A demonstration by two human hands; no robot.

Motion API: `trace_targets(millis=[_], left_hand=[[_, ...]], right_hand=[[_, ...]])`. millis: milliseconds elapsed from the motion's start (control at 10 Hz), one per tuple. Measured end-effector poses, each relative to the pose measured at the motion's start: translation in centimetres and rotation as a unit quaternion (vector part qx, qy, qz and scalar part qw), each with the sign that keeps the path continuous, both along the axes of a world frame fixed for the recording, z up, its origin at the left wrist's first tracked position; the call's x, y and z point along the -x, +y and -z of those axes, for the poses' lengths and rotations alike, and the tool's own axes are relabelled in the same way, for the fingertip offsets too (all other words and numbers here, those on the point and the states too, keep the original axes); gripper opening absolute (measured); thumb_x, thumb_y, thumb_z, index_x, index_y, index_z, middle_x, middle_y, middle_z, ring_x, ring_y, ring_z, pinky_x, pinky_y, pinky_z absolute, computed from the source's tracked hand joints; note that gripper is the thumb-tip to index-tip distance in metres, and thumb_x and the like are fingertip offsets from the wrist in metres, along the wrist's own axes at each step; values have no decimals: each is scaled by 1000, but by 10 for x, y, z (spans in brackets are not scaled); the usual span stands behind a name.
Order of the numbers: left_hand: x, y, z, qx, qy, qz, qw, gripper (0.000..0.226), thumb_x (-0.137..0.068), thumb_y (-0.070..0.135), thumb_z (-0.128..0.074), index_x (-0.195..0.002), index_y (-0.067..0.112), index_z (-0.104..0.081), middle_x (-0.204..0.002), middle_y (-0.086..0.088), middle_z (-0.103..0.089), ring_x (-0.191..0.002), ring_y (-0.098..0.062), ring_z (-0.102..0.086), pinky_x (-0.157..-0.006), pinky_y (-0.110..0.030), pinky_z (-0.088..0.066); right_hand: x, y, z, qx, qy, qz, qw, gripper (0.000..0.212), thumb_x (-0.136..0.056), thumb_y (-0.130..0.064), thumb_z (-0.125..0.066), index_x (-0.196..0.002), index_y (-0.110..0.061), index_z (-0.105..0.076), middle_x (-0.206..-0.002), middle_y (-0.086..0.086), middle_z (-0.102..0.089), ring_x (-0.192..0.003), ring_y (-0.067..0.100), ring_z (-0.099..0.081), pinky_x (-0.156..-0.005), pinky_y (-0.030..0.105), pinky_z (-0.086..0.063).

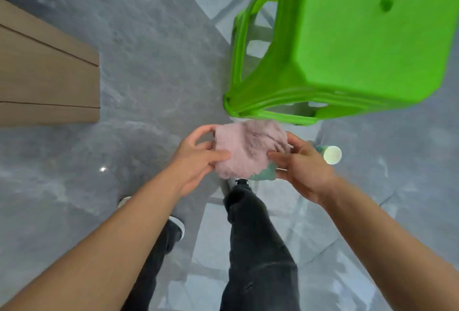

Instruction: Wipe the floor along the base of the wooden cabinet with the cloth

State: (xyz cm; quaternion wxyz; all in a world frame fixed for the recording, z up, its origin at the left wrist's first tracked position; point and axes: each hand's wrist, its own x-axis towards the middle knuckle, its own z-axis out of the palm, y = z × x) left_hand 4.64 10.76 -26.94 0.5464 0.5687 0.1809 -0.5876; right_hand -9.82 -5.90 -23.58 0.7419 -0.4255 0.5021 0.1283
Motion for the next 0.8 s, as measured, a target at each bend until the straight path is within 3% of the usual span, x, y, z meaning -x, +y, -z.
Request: trace_targets(millis=[100, 200, 300, 400, 500, 600, 700, 800], left_hand=[[6, -27, -106, 12, -21, 18, 1000, 55, -70, -17, -70, -103, 26, -65, -91, -9, -72, -78, -19, -68, -67, -34, -59], [-8, -81, -171, 55, -77, 43, 995, 54, -69, -17, -69, -105, 23, -65, -90, -6, -72, -80, -19, -66, -67, -34, -58], [-20, -148, -197, 71, -149, 61, 984, 55, -70, -16, -70, -108, 22, -62, -94, -9, -70, -84, -22, -63, -76, -41, -55], [-28, -196, -188, 30, -216, 62, 974, 58, -69, -17, -70, -115, 17, -57, -105, -22, -66, -92, -28, -61, -87, -51, -52], [-38, -217, -158, -53, -297, 106, 947, 59, -68, -11, -74, -118, 16, -59, -111, -28, -68, -92, -25, -60, -91, -52, -53], [-38, -216, -134, -101, -335, 152, 925, 57, -66, -3, -76, -116, 22, -63, -108, -22, -70, -87, -24, -64, -85, -43, -55], [-37, -211, -124, -109, -351, 161, 916, 67, -65, 5, -75, -125, 29, -60, -109, -11, -67, -94, -27, -68, -88, -42, -56], [-35, -191, -125, -119, -339, 119, 925, 76, -68, 8, -78, -136, 29, -50, -115, -4, -59, -94, -23, -66, -87, -37, -54]], right_hand=[[19, -26, -98, 9, -20, 29, 999, 38, -83, 8, -60, -102, -23, -72, -98, 6, -75, -90, 25, -69, -86, 53, -54], [25, -70, -166, 32, -56, 69, 996, 40, -84, 11, -58, -104, -21, -72, -99, 5, -75, -88, 21, -70, -74, 39, -61], [15, -120, -189, 40, -79, 135, 987, 37, -87, 10, -56, -104, -20, -69, -95, 2, -75, -81, 19, -70, -62, 32, -59], [-9, -148, -180, 58, -64, 179, 980, 32, -89, 9, -55, -99, -20, -64, -93, 5, -69, -80, 22, -62, -67, 37, -55], [-31, -153, -152, 60, -18, 197, 978, 35, -90, 10, -53, -115, -14, -59, -97, 9, -63, -75, 20, -55, -66, 36, -49], [-36, -151, -124, 59, 18, 179, 982, 35, -88, 9, -52, -114, -13, -58, -91, 13, -58, -66, 19, -46, -59, 31, -40], [-34, -154, -110, 58, 36, 202, 977, 24, -88, 1, -55, -106, -15, -57, -87, 12, -56, -74, 22, -48, -62, 35, -44], [-17, -149, -104, 146, 100, 188, 966, 35, -86, -18, -63, -119, -16, -53, -98, 12, -61, -86, 26, -56, -76, 43, -48]])
